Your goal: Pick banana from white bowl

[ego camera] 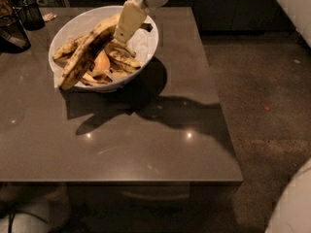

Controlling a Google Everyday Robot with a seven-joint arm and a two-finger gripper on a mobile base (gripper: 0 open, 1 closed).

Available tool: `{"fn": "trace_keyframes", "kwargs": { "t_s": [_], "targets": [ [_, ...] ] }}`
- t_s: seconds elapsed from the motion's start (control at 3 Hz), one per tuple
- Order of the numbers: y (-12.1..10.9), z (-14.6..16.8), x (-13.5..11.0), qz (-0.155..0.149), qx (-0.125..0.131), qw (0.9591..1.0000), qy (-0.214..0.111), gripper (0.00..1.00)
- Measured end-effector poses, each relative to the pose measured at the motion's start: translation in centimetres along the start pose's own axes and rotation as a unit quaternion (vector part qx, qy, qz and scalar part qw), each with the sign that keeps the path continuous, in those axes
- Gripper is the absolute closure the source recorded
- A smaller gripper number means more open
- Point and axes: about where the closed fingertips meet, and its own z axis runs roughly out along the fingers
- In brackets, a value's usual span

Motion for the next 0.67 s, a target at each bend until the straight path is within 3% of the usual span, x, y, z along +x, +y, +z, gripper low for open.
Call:
{"fn": "trace_keyframes", "kwargs": {
  "t_s": [0.33,0.67],
  "targets": [
    [2.3,-1.6,0.5,0.017,0.014,0.9998,-0.002,1.00],
    [7.3,-4.6,2.3,0.071,0.046,0.9963,-0.018,1.00]
  ]
}}
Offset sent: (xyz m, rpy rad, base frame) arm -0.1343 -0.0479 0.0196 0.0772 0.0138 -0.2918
